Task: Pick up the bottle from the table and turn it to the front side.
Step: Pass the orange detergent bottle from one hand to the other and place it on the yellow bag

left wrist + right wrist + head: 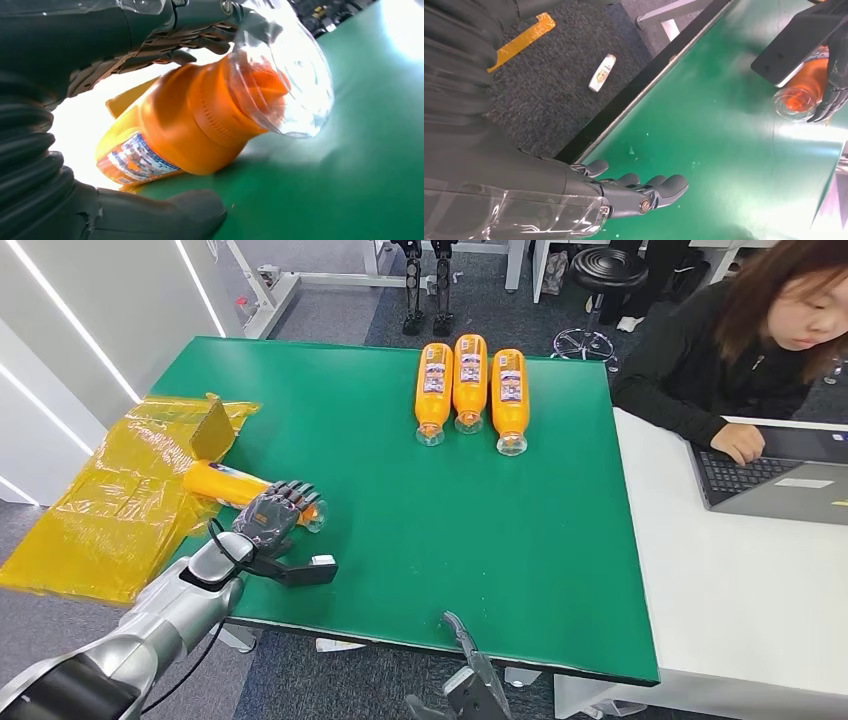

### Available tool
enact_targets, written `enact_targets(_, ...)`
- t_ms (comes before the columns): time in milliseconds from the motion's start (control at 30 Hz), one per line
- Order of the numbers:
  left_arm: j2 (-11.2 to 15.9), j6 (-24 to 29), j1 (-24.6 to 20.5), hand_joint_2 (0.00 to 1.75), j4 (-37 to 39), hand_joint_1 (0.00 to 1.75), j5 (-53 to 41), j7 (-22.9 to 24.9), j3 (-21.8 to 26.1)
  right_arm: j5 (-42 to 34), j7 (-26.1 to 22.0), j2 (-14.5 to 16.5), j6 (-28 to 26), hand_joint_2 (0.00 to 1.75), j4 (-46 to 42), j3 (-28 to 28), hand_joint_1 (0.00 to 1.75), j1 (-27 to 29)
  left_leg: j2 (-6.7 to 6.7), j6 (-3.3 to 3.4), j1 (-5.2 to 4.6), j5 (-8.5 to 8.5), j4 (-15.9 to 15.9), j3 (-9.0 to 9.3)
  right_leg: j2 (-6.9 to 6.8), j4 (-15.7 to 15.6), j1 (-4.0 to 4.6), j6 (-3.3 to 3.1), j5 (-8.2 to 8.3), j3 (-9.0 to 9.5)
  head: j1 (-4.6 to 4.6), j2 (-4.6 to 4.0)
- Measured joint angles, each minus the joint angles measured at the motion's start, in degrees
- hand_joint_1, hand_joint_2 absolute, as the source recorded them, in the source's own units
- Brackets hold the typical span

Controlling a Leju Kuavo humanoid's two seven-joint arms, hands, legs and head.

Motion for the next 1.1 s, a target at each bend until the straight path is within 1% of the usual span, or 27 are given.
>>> enact_targets(133,-0.8,5.0,1.2,1.75,-1.5,0.00,0.6,-2.4,1.2,0.6,-0.2,0.3,-0.6,1.75,-0.2,-1.4,0.00,0.8,-0.02,-0.04,-0.01,0.03,0.0,-0.04,-0.01,0.0,0.00,-0.01,-0.01,-0.07,0.01,0.00)
enact_targets(200,-1.2,5.9,2.1,1.75,-4.1,0.00,0.2,-3.6,1.5,0.6,-0.6,0.4,-1.7,1.75,-0.3,-2.1,0.00,1.3,-0.05,-0.04,-0.01,0.03,0.0,-0.12,-0.03,0.0,-0.01,0.00,-0.01,-0.15,0.00,0.00)
enact_targets(333,-1.8,4.6,3.9,1.75,-12.5,0.00,-0.8,-4.4,1.5,0.6,-1.2,0.5,-4.8,1.75,-1.0,-3.3,0.00,2.3,-0.07,-0.04,-0.02,0.04,0.1,-0.37,-0.05,0.0,-0.01,0.01,0.00,-0.31,0.02,0.00)
enact_targets(467,-1.7,3.9,5.8,1.75,-22.8,0.00,-1.4,-3.1,1.4,1.3,-1.4,0.5,-8.1,1.75,-2.3,-4.6,0.00,3.3,-0.02,0.02,-0.04,-0.01,0.1,-0.43,-0.02,-0.1,-0.03,0.02,0.01,-0.34,0.02,0.00)
enact_targets(567,-1.2,4.8,8.1,1.75,-30.0,0.00,-0.4,-2.7,1.4,2.7,-1.8,0.3,-10.2,1.75,-3.7,-5.3,0.00,3.8,-0.02,0.05,-0.03,-0.04,0.1,-0.43,-0.02,-0.1,-0.03,0.02,-0.01,-0.37,0.01,0.00)
enact_targets(633,-1.2,6.7,10.1,1.75,-34.3,0.00,2.5,-3.7,1.4,3.7,-2.4,0.2,-11.0,1.75,-5.0,-5.9,0.00,4.3,-0.01,0.06,-0.03,-0.07,0.1,-0.44,-0.02,-0.1,-0.03,0.02,-0.02,-0.39,0.01,0.00)
enact_targets(733,-2.0,9.0,13.1,1.75,-39.7,0.00,10.5,-7.8,1.5,5.1,-3.9,0.2,-11.1,1.75,-7.5,-7.0,0.00,5.1,-0.02,0.08,-0.03,-0.09,0.1,-0.45,-0.03,-0.1,-0.03,0.03,-0.06,-0.39,0.01,0.00)
enact_targets(767,-2.6,8.9,14.3,1.75,-41.3,0.00,14.9,-10.2,1.6,5.3,-4.8,0.2,-11.2,1.75,-8.5,-7.5,0.00,5.5,-0.02,0.09,-0.03,-0.10,0.1,-0.45,-0.03,-0.1,-0.03,0.03,-0.07,-0.38,0.00,0.00)
enact_targets(867,-5.3,7.0,18.5,1.75,-45.6,0.00,31.2,-19.5,2.0,5.1,-9.0,0.2,-11.2,1.75,-12.7,-8.9,0.00,6.9,-0.02,0.12,-0.03,-0.13,0.1,-0.48,-0.04,-0.1,-0.04,0.03,-0.08,-0.38,0.01,0.00)
enact_targets(933,-7.6,3.5,21.2,1.75,-47.8,0.00,41.5,-25.0,2.4,4.4,-11.6,0.1,-11.2,1.75,-15.7,-9.3,0.00,7.7,-0.02,0.15,-0.05,-0.14,0.1,-0.49,-0.05,-0.1,-0.05,0.04,-0.08,-0.37,0.01,0.00)
enact_targets(967,-8.8,0.8,22.5,1.75,-48.7,0.00,46.6,-27.1,2.6,4.1,-12.5,-0.1,-11.2,1.75,-17.2,-9.5,0.00,8.0,-0.02,0.16,-0.06,-0.15,0.1,-0.50,-0.05,-0.1,-0.06,0.04,-0.08,-0.37,0.01,0.00)
enact_targets(1033,-11.1,-5.0,25.1,1.75,-51.0,0.00,56.7,-29.4,2.9,4.2,-13.4,-0.8,-11.2,1.75,-20.2,-9.5,0.00,8.5,-0.02,0.20,-0.07,-0.18,0.1,-0.52,-0.05,-0.2,-0.07,0.07,-0.10,-0.37,0.02,0.00)
enact_targets(1100,-12.8,-9.3,27.1,1.75,-53.4,0.00,64.4,-30.0,2.9,5.2,-13.7,-1.5,-11.2,1.75,-23.1,-9.6,0.00,9.1,-0.02,0.25,-0.07,-0.21,0.1,-0.54,-0.06,-0.2,-0.07,0.10,-0.12,-0.37,0.02,0.00)
